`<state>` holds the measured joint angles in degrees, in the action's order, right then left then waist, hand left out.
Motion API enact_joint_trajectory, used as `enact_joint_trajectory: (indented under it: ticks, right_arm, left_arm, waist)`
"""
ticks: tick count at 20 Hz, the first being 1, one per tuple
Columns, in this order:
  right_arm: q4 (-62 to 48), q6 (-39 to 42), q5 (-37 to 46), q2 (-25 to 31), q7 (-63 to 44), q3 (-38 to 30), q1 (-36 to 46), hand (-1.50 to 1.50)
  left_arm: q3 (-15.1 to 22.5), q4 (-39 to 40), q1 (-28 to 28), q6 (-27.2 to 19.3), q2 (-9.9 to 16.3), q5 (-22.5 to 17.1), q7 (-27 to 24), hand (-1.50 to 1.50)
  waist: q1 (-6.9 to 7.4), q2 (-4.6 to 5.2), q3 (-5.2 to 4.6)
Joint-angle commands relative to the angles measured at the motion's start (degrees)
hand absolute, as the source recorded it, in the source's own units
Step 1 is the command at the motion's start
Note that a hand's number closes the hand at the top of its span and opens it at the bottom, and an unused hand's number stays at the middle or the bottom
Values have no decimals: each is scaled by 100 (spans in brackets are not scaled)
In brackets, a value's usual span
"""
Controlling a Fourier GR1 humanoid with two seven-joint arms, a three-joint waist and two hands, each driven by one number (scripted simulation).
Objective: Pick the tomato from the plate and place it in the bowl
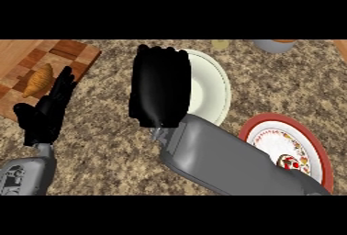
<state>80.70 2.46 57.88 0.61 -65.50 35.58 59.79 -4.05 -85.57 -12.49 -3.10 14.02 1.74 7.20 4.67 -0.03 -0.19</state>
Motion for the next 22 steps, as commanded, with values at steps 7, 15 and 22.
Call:
enact_joint_trajectory:
  ticks: [7, 15, 22]
  right_arm:
    - [-1161, -1430, -588, -58, -489, -369, 516, 150]
    - [-3024, -2564, -733, -60, 1319, -1136, 414, 150]
    - [-4385, -3184, -979, -61, 2509, -1684, 724, 150]
  left_arm:
    - [-175, -156, 24, -20, 54, -79, 68, 0]
    - [-217, -89, 175, -31, 23, -30, -4, 0]
    - [-399, 200, 43, 138, 135, -100, -273, 0]
  waist:
    - [-197, 36, 13]
    - [-264, 67, 16]
    - [-314, 64, 16]
